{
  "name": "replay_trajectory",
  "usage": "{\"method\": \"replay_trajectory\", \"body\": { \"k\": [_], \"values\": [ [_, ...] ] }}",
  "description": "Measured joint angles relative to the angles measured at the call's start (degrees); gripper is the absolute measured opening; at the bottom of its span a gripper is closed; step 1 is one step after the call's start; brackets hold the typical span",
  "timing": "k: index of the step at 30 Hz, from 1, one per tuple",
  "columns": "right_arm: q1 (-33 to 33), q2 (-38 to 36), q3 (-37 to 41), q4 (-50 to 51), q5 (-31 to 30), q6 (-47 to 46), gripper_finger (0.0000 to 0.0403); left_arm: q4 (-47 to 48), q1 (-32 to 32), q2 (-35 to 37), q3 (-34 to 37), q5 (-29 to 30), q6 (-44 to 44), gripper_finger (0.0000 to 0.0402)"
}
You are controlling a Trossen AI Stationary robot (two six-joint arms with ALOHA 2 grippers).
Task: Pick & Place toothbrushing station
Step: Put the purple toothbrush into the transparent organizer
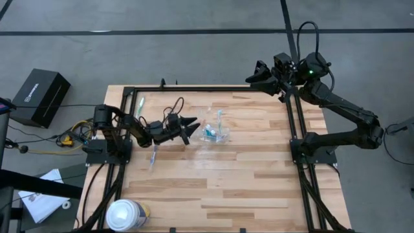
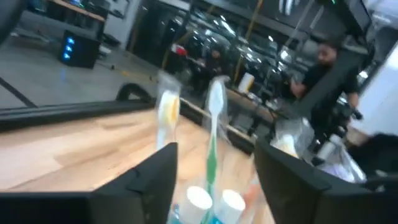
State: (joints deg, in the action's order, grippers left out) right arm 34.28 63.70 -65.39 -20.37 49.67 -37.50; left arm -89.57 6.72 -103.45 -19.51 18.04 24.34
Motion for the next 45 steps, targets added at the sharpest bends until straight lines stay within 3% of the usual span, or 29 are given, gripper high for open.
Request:
{"method": "replay_trajectory", "body": {
  "k": [4,6,15,19,22,27,36,45],
  "values": [
    [0.0,0.02,0.0,-2.27,0.0,-0.25,0.0141,1.57,0.14,4.63,0.04,4.39,0.1,0.0238],
    [0.0,0.02,0.0,-4.27,0.0,-1.43,0.014,7.48,0.62,8.98,0.04,6.01,2.07,0.0241],
    [2.43,-0.33,-0.02,-11.49,1.27,-6.89,0.014,65.65,1.95,40.92,-2.09,6.27,14.11,0.0201],
    [3.95,-0.39,-0.04,-14.52,1.65,-8.54,0.0141,92.21,1.95,53.75,-6.25,3.97,25.35,0.0201],
    [4.91,-0.46,-0.04,-18.8,1.79,-10.18,0.0139,105.31,1.78,59.1,-8.16,-0.16,34.09,0.0207],
    [6.72,-0.48,-0.04,-24.94,3.01,-13.31,0.0137,107.98,-0.99,60.58,-8.72,-4.12,42.57,0.0211],
    [7.93,-0.47,-0.04,-26.6,7.81,-15.08,0.0141,118.29,-6.05,54.67,-8.68,-18.59,54.28,0.0207],
    [7.96,-0.46,-0.04,-26.53,9.69,-14.37,0.0143,117.23,-10.49,53.63,-8.68,-21.3,62.79,0.021]
  ]
}}
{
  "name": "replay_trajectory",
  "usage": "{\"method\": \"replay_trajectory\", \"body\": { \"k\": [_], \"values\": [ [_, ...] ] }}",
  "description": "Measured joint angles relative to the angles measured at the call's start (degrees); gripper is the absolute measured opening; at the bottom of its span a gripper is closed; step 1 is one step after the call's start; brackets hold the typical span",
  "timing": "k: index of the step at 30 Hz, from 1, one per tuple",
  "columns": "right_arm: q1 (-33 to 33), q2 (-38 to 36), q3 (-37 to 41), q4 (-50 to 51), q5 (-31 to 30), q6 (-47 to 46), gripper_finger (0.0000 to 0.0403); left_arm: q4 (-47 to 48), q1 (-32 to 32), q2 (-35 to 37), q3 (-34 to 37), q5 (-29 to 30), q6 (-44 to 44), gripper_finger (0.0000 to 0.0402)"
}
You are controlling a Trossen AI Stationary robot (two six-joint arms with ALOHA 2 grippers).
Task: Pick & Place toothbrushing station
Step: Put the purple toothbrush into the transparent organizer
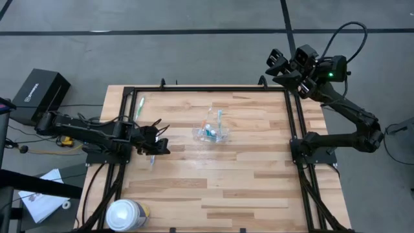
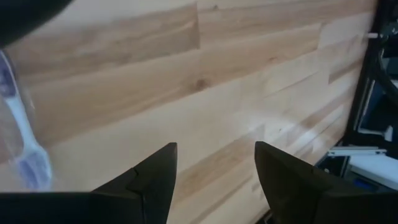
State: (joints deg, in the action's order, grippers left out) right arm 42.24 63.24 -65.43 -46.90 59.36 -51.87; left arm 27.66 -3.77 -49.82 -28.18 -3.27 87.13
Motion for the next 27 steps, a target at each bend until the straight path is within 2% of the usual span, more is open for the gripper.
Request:
{"method": "replay_trajectory", "body": {
  "k": [8,11,17,21,27],
  "values": [
    [0.65,0.0,0.0,0.11,0.77,1.3,0.0151,-0.33,-1.77,1.29,-1.48,-0.15,3.34,0.0214],
    [0.68,0.0,0.0,0.11,0.8,1.29,0.015,1.54,-1.77,1.44,-1.52,-2.17,5.01,0.0214],
    [0.63,0.0,0.0,0.12,2.01,1.29,0.0149,7.3,-1.77,1.47,-1.55,-8.62,6.43,0.0214],
    [0.63,0.02,0.0,0.17,2.35,1.0,0.0151,8.26,-1.75,1.47,-1.57,-10.05,7.32,0.0214],
    [0.63,0.02,0.0,0.18,2.39,0.85,0.0147,18.1,-1.75,1.47,-1.57,-10.14,7.93,0.0214]
  ]
}}
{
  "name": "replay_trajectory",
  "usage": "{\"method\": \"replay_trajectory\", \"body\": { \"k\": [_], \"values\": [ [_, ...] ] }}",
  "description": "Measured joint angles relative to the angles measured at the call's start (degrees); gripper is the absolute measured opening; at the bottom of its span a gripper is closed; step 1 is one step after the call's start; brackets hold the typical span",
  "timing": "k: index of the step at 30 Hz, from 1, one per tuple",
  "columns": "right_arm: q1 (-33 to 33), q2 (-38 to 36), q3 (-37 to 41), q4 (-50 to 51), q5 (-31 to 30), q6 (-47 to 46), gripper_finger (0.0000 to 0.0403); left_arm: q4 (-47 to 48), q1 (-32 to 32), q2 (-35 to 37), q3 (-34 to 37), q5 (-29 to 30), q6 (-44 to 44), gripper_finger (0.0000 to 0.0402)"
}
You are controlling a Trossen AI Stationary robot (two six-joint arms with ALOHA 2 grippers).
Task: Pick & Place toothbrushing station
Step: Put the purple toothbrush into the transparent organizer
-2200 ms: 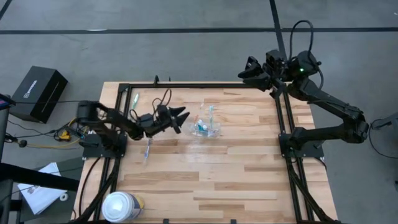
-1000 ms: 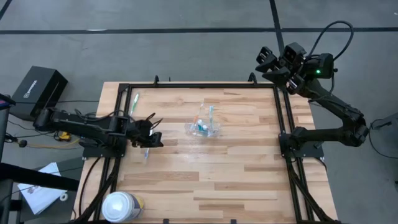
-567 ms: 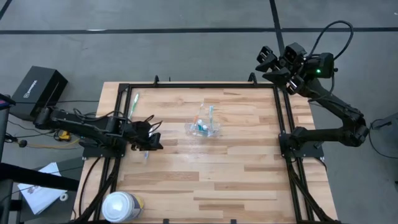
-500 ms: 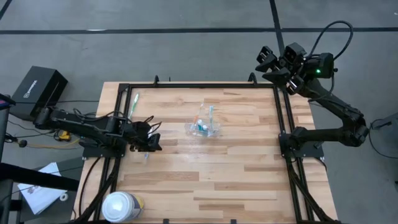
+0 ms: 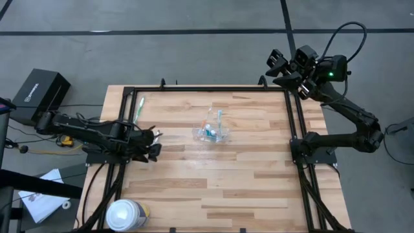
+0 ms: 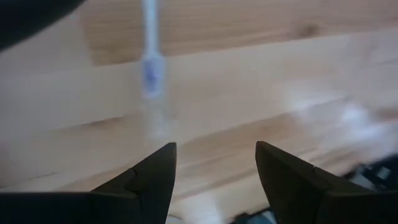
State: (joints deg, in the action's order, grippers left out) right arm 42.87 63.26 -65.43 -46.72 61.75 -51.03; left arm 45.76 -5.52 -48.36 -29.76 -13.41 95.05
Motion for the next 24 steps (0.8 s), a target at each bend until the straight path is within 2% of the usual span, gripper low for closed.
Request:
{"method": "replay_trajectory", "body": {
  "k": [9,17,24],
  "values": [
    [0.0,0.15,0.0,0.09,0.18,0.0,0.0146,4.22,0.02,-3.05,0.76,1.34,-0.56,0.0214],
    [-0.04,0.15,0.0,0.02,-0.11,0.0,0.0146,-3.19,0.02,-10.27,3.23,0.85,-1.8,0.0214],
    [-0.04,0.15,0.0,0.04,-0.16,-0.02,0.0138,-3.57,0.02,-15.07,3.3,0.98,-3.36,0.0214]
  ]
}}
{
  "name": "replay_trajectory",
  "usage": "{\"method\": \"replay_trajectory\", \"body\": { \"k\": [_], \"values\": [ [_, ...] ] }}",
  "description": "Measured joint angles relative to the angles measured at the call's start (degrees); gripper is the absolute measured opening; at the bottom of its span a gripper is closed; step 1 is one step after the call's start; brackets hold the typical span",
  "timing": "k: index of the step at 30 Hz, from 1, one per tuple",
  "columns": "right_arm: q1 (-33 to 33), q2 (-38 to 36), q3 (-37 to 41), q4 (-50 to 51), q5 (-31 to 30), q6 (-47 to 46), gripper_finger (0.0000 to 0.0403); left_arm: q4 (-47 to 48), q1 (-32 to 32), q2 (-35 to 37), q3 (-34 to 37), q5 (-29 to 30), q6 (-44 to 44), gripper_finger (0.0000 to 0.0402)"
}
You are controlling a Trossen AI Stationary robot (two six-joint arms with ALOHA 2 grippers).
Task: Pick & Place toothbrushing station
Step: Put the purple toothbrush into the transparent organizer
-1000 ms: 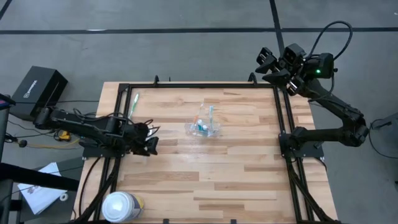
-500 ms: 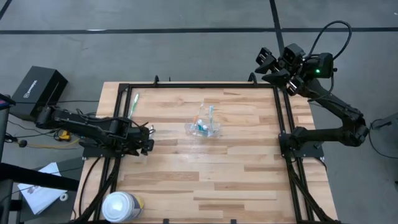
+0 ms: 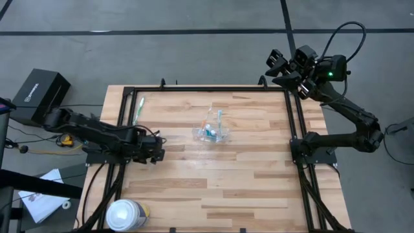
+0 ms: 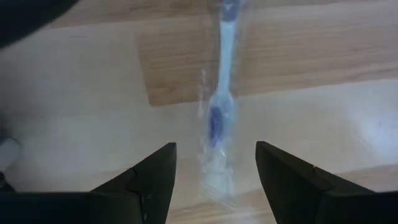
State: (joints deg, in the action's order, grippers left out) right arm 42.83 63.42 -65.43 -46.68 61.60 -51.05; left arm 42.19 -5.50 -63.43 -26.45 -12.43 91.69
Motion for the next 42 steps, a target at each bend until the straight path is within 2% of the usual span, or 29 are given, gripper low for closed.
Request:
{"method": "replay_trajectory", "body": {
  "k": [5,9,14,21,27,30,36,42],
  "values": [
    [0.0,0.0,0.0,0.05,-0.15,0.0,0.0137,-0.4,0.0,-2.78,0.0,0.35,-0.87,0.0209],
    [0.0,0.0,0.0,0.12,-0.15,0.0,0.0138,-2.02,0.0,-4.56,0.0,0.92,-1.46,0.0187],
    [0.0,0.0,0.0,0.12,-0.23,0.02,0.0134,-5.86,0.0,-6.14,0.0,1.38,-1.46,0.0133],
    [0.0,0.0,0.0,0.12,-0.36,0.26,0.0134,-10.38,0.0,-6.2,0.0,0.46,-1.45,0.0016],
    [0.0,0.0,0.0,0.12,-0.36,0.47,0.0132,-20.06,0.4,-4.3,0.0,0.6,0.12,0.0003],
    [0.0,0.0,0.0,0.12,-0.32,0.5,0.0132,-25.44,0.79,-1.22,0.0,4.57,2.14,0.0002],
    [0.04,0.0,0.0,-0.09,-0.19,0.66,0.0134,-34.35,0.81,7.5,0.0,16.56,6.11,0.0001],
    [0.04,0.0,0.0,-0.17,-0.17,2.11,0.0133,-51.24,0.81,13.16,0.0,26.86,5.04,0.0001]
  ]
}}
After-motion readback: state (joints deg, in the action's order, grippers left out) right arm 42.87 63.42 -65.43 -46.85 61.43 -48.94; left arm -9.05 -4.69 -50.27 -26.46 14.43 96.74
